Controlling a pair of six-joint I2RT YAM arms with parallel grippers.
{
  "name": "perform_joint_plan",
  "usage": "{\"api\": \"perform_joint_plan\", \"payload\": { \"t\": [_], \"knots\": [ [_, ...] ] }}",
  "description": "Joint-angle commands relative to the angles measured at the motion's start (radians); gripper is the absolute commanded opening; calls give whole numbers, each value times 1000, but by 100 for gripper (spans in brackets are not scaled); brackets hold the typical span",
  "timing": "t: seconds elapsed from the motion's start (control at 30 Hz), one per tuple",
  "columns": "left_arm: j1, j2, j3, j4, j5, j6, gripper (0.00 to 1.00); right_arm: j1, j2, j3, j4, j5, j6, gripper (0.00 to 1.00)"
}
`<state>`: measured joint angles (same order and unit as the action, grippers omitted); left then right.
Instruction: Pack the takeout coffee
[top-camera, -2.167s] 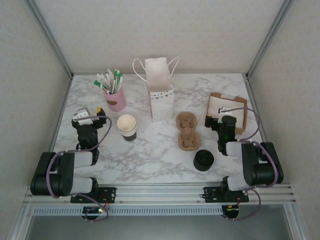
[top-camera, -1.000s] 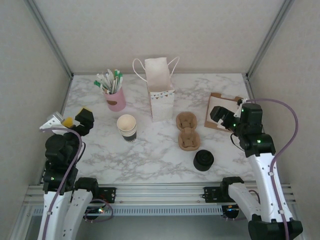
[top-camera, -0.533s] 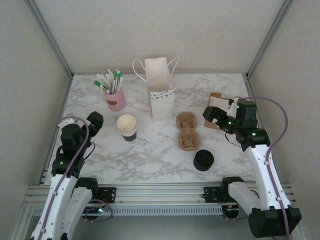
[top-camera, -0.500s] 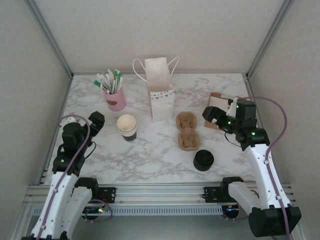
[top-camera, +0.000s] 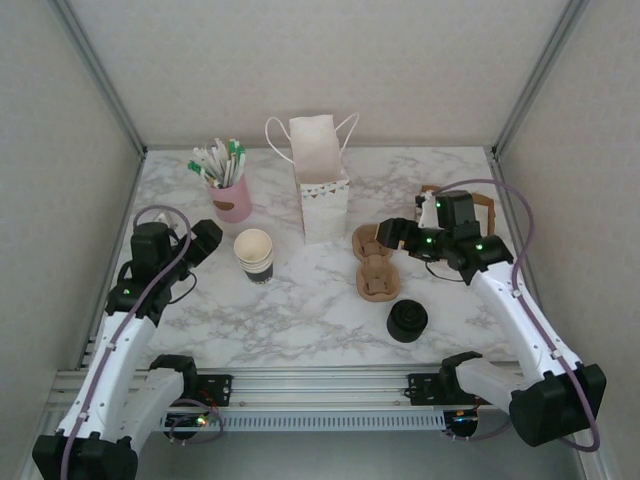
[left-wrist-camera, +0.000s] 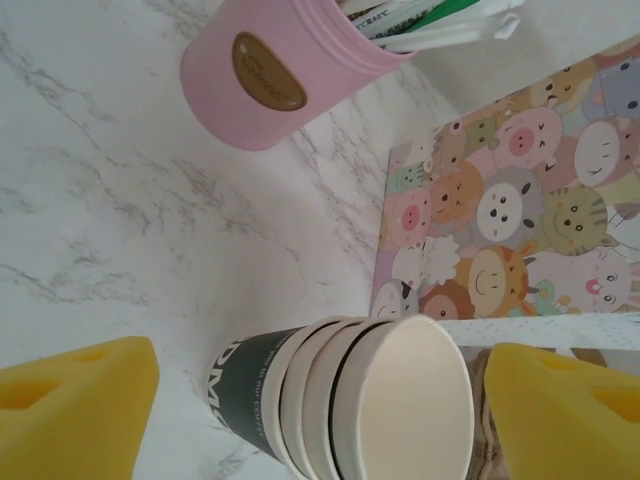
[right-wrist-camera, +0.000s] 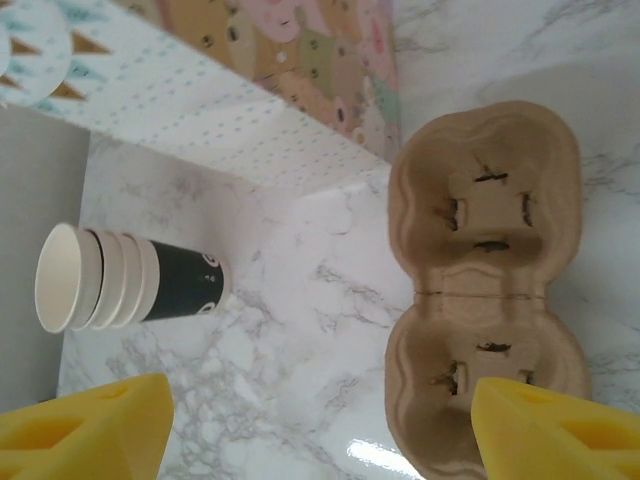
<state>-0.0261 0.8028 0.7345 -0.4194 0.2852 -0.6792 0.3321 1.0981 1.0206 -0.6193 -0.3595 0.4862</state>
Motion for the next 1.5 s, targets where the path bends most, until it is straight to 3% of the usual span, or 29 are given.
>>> {"api": "perform_joint_plan", "payload": {
  "t": [0.0,0.17,0.33,0.6,0.87,1.03,1.47],
  "knots": [
    [-22,59,68,-85,2,46,73,51,21,50,-70,97,-46,78],
    [-124,165,209,-234,-157,57,65,84,41,42,-105,170,-55,78],
    [-191,273,293,-315,-195,78,53,97,44,25,-116,204,-62,77],
    [-311,430,414,-417,-269,126,46,103,44,-7,-109,223,-61,78],
    [-331,526,463,-473,-316,165,34,103,41,-16,-120,230,-66,78],
    [-335,542,470,-473,-321,171,34,104,43,-20,-120,233,-64,78],
    [-345,571,475,-465,-311,182,16,104,43,-23,-120,231,-55,79]
  ]
}}
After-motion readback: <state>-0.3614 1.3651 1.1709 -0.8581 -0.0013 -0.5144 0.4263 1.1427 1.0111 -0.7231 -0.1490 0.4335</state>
